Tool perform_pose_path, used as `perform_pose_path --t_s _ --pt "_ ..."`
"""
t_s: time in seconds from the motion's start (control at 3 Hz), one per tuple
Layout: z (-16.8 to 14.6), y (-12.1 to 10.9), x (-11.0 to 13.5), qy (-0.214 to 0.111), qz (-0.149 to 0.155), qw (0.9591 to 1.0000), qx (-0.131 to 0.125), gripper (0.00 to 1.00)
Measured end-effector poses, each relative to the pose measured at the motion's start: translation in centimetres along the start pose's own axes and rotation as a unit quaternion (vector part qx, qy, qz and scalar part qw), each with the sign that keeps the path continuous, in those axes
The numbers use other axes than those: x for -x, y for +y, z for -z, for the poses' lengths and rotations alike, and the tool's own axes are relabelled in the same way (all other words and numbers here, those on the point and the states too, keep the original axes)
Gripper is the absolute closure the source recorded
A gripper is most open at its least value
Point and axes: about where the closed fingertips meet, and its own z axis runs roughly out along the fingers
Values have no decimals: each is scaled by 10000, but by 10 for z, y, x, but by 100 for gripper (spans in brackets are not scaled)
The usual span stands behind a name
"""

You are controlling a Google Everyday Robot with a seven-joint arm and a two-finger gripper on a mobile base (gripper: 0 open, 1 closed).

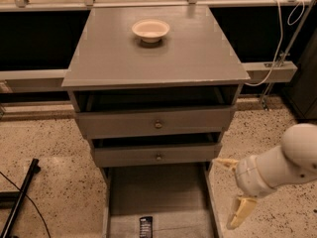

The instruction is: Pick rxbar blueberry from bottom drawer and place on counter

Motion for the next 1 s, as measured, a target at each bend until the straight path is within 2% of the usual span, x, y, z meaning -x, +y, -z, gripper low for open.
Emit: perform_pose_path --t_s 0.33,0.67,1.0 --pt "-39 -1 -33 -151 893 9957 180 0" --pt "-36 1 -30 -140 906 9956 178 0" --pt "-68 -25 13 -890 1108 9898 -86 0"
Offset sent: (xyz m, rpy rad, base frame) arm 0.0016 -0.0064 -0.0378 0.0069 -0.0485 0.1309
